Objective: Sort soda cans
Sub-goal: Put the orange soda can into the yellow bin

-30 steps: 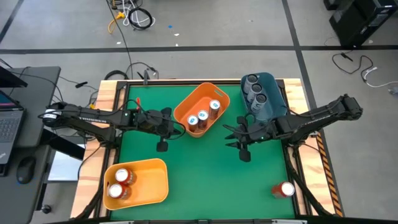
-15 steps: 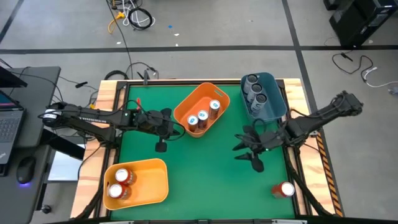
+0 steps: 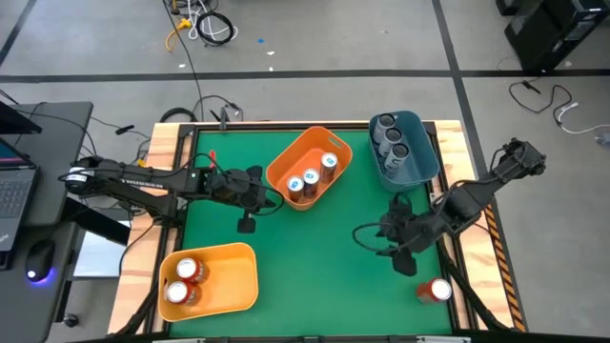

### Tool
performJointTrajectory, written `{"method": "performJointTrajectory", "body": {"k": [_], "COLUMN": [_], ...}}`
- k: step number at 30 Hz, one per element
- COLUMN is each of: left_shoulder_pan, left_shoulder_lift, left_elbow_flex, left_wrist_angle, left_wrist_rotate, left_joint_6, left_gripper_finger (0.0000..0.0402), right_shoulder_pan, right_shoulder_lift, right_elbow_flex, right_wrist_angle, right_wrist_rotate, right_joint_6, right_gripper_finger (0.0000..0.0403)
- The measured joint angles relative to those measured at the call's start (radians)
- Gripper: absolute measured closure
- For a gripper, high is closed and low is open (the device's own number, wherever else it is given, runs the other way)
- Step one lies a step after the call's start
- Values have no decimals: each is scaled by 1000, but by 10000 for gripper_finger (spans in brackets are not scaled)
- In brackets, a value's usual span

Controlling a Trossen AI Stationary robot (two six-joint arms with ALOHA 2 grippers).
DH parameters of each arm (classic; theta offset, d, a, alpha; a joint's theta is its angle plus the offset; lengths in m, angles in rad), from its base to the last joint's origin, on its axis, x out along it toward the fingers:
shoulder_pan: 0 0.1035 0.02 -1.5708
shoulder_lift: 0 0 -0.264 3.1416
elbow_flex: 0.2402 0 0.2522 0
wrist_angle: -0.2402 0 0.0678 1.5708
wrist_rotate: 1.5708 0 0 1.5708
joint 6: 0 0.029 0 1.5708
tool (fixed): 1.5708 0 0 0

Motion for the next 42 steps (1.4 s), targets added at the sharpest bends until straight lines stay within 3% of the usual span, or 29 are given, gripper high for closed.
{"method": "performJointTrajectory", "body": {"k": [10, 16, 30, 42], "left_shoulder_pan": [0, 0, 0, 0], "left_shoulder_lift": [0, 0, 0, 0], "left_elbow_flex": [0, 0, 0, 0], "left_wrist_angle": [-2, 1, -5, -23], "left_wrist_rotate": [0, 0, 0, 5], "left_joint_6": [-7, -8, -7, -29], "left_gripper_finger": [400, 400, 400, 400], "right_shoulder_pan": [107, 176, 348, 443], "right_shoulder_lift": [134, 189, 239, 325], "right_elbow_flex": [72, 71, 71, 70], "right_wrist_angle": [-276, -347, -325, -279], "right_wrist_rotate": [-269, -384, -432, -433], "right_joint_6": [408, 539, 824, 890], "right_gripper_finger": [98, 61, 52, 52]}}
